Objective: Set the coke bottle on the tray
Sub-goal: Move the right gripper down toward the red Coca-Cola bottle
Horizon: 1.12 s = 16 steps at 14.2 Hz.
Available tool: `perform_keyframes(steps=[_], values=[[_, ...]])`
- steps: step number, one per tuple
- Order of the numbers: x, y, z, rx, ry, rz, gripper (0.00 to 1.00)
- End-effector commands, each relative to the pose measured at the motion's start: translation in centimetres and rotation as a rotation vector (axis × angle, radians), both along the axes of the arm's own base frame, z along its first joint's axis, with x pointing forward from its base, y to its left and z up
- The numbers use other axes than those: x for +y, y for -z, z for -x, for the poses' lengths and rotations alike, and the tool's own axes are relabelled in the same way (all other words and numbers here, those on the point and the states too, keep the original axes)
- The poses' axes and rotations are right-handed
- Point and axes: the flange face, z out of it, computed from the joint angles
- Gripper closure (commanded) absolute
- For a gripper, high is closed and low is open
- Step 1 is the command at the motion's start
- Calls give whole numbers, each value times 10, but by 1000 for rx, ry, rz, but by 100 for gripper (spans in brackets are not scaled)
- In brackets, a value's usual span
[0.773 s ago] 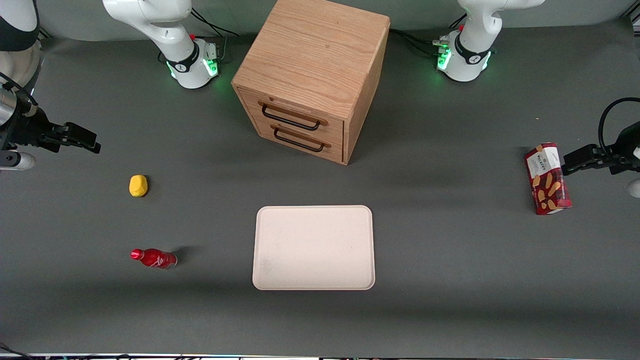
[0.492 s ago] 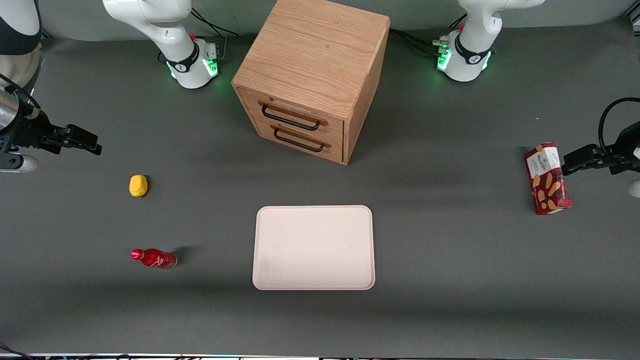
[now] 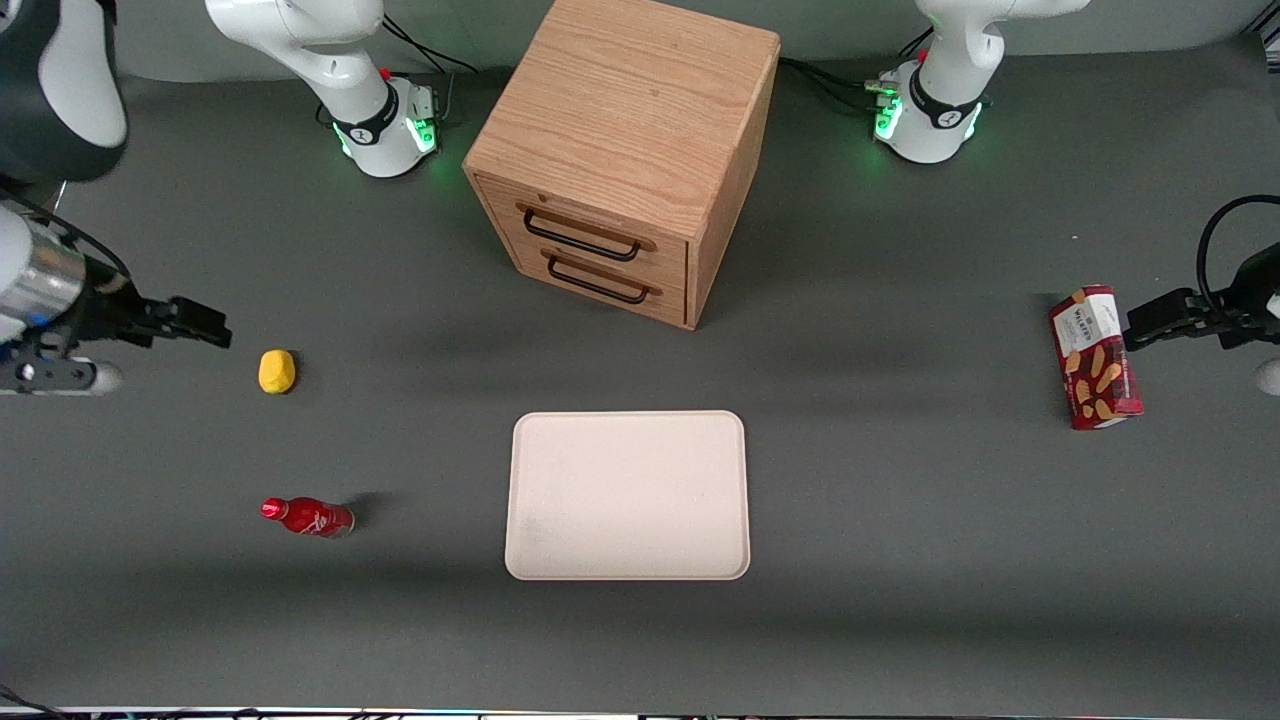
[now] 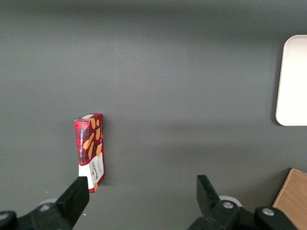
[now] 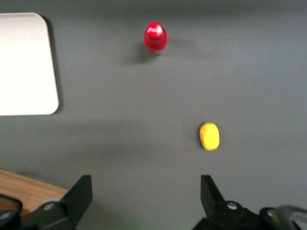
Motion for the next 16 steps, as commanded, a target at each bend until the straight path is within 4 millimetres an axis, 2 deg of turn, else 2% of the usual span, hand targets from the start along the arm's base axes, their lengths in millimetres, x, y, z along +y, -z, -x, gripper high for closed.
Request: perform_keyframes(steps=[1, 7, 9, 16], values=[[5, 34, -29, -15, -64, 12, 0], [1, 95, -75, 5, -189, -1, 0], [-1, 124, -85, 30, -194, -3, 0], [-10, 169, -107, -33, -250, 4, 0]])
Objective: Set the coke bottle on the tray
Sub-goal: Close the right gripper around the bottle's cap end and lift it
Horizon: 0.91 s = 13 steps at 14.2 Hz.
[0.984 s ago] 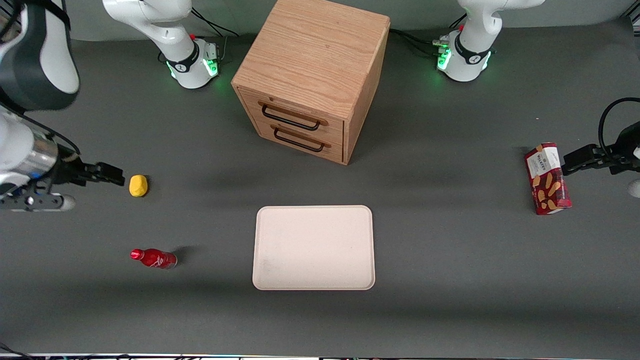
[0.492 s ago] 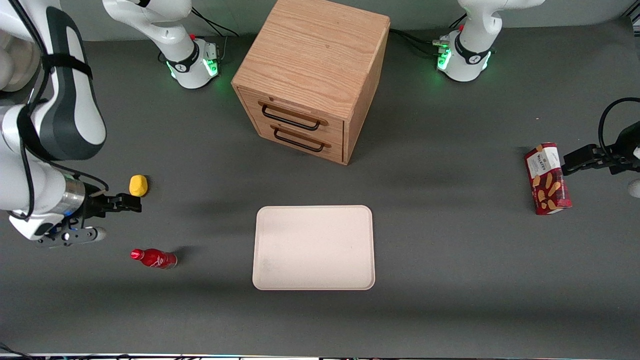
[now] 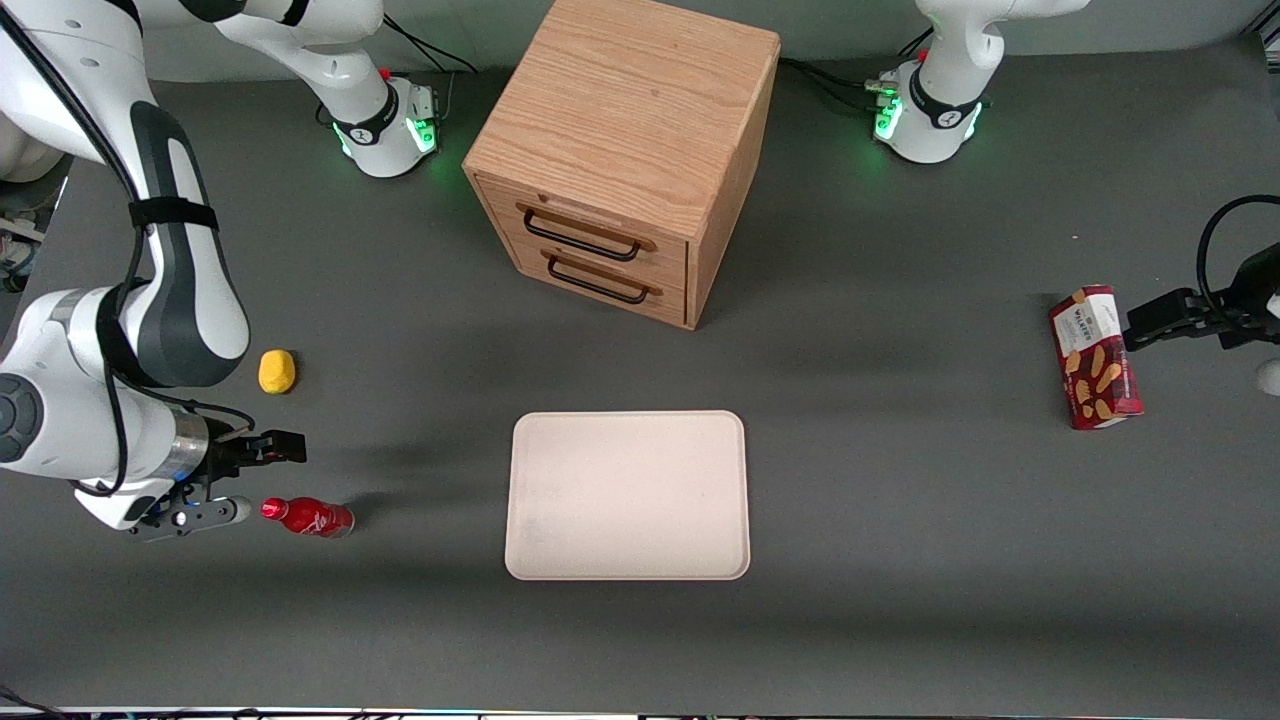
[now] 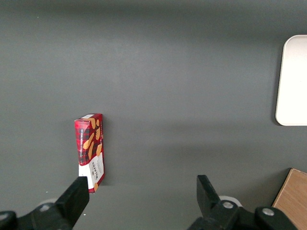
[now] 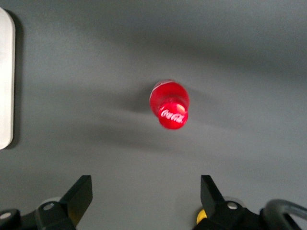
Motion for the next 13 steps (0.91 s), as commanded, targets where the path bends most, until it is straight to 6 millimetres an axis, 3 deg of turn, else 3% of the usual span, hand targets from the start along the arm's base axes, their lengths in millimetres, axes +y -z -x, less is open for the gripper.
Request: perform_keyframes(steps=[1, 11, 13], values=[[-5, 6, -12, -28, -27, 14, 0], [-13, 65, -36, -61, -79, 9, 0], [-16, 68, -39, -59, -73, 10, 0]])
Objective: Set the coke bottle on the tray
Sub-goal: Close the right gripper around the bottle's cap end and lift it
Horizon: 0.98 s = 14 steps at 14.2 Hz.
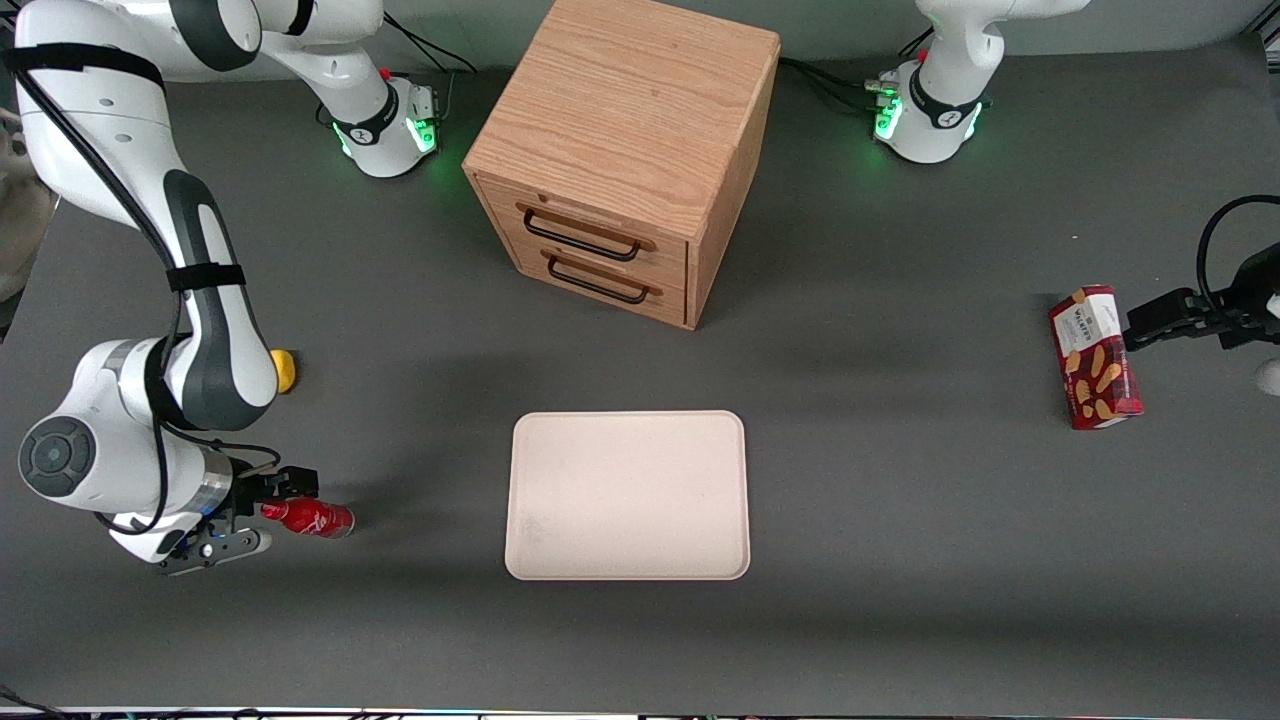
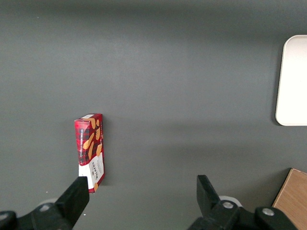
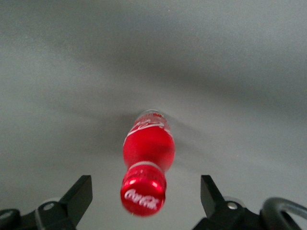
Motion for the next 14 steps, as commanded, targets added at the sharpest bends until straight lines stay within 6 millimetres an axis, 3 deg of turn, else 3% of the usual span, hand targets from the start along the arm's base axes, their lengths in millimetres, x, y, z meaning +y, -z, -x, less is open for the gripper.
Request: perform_keyframes(steps=[1, 5, 9, 14], values=[[-4, 2, -11, -9, -16, 4, 0], [-4, 1, -11, -11, -17, 2, 17], [-3, -2, -10, -9, -28, -1, 57], [-1, -10, -11, -17, -32, -2, 95]])
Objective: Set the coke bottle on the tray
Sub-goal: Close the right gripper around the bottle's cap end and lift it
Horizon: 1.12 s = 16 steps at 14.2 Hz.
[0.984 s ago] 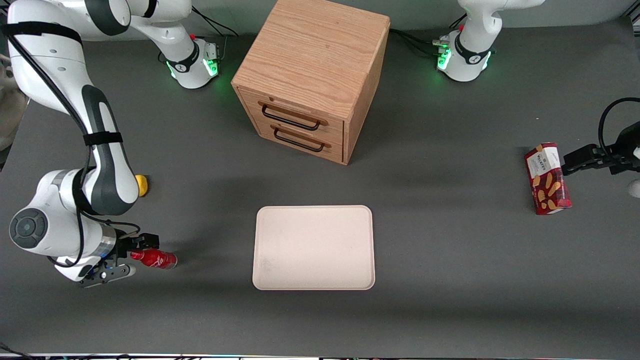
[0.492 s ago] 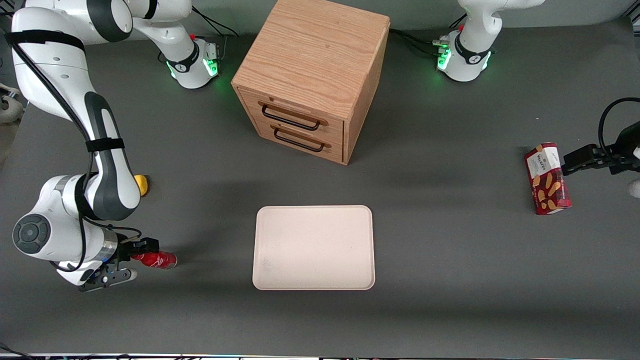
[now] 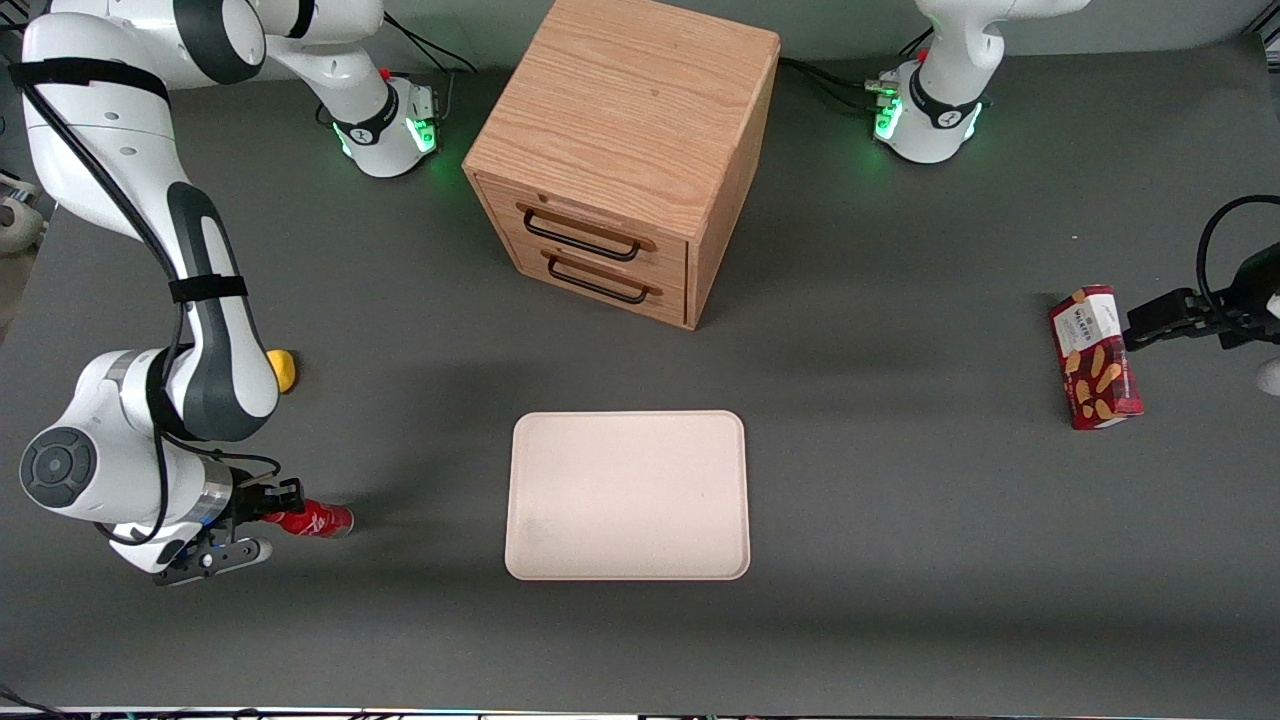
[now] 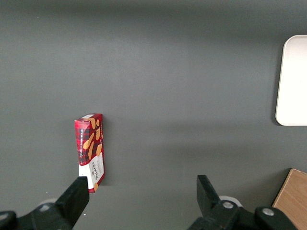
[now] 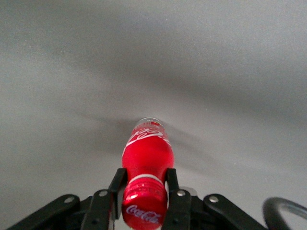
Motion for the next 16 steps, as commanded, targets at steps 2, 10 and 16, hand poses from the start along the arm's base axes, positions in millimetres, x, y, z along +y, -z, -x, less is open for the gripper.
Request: perform_keyframes(steps=[2, 10, 16], values=[[-1, -21, -6, -15, -28, 7, 100], [13, -133, -2, 43, -68, -8, 100], [56, -219, 22, 45, -91, -9, 100]])
